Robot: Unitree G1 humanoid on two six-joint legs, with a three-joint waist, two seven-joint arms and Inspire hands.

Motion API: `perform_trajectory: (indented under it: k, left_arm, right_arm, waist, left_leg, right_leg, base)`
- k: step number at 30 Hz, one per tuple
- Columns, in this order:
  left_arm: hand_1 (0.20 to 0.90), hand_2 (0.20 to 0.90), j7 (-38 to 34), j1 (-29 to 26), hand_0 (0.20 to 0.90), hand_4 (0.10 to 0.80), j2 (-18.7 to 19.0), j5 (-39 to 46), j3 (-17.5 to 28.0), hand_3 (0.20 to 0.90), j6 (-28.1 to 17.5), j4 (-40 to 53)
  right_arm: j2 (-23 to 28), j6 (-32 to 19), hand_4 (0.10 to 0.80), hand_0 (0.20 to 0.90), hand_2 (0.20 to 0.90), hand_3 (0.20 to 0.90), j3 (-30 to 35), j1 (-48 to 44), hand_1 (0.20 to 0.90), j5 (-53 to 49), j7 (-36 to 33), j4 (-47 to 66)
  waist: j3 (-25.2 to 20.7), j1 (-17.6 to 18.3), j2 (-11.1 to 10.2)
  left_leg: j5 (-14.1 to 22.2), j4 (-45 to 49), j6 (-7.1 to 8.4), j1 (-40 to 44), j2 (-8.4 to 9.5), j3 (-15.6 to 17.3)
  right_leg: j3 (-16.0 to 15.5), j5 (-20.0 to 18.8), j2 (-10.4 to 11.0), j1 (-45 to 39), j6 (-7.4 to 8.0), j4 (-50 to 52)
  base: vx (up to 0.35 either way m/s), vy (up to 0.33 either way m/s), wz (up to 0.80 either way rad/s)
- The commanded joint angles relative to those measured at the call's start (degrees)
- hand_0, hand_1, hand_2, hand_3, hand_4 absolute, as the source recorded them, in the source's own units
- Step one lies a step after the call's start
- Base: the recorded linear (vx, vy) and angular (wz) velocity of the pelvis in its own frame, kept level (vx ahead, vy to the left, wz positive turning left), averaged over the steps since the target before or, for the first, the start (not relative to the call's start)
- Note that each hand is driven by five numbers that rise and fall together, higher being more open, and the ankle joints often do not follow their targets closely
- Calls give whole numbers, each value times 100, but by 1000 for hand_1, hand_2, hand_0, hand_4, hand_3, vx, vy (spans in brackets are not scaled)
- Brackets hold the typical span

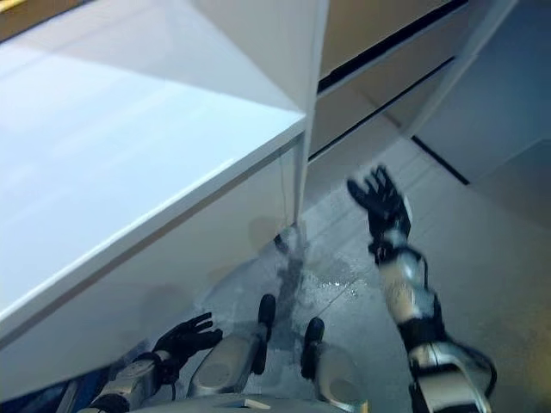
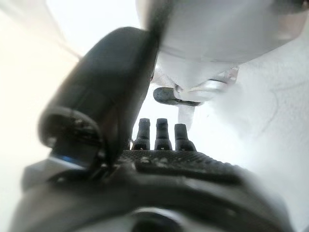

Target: Put drinks into fridge and close the fridge

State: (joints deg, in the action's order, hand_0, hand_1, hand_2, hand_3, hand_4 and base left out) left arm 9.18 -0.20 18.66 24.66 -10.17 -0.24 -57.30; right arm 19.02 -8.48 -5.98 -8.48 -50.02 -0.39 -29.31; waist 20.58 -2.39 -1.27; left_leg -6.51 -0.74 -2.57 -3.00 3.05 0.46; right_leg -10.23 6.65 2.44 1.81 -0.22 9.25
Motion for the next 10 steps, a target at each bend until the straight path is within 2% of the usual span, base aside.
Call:
perform_trajectory:
  k: [1,3,7,10]
  left_arm:
    - [900,900,135,283,900,800,-264,-167,31,900,-52,-12]
    - [900,900,176,298,900,800,-289,-227,57,900,-75,-11]
    - [900,900,286,188,900,800,-300,-321,52,900,-52,-110]
    - [900,900,494,96,900,800,-281,-304,24,900,-15,-122]
  right_arm:
    - [72,-211,800,900,900,900,-22,392,900,838,413,125]
    - [3,17,800,900,900,900,-62,595,900,1160,406,-192]
    - [30,-361,800,900,900,900,-313,751,900,2492,419,-987]
    - [67,-105,800,900,900,900,-380,753,900,2663,418,-1415]
  waist:
    - [-754,229,80]
    - [-850,292,72]
    - [-972,348,53]
    - [-1013,358,54]
  left_leg:
    - [943,262,-58,267,18,386]
    - [988,323,-37,337,0,405]
    - [1060,464,-15,488,-15,413]
    - [1057,475,19,573,-57,397]
  right_leg:
    - [265,-481,-28,146,264,-349]
    - [250,-414,-68,55,216,-331]
    - [207,-326,-121,-196,130,-338]
    - [166,-264,-141,-320,98,-320]
  base:
    - [53,-139,-29]
    - [21,-131,-24]
    - [14,-110,-17]
    - [-14,-75,-1]
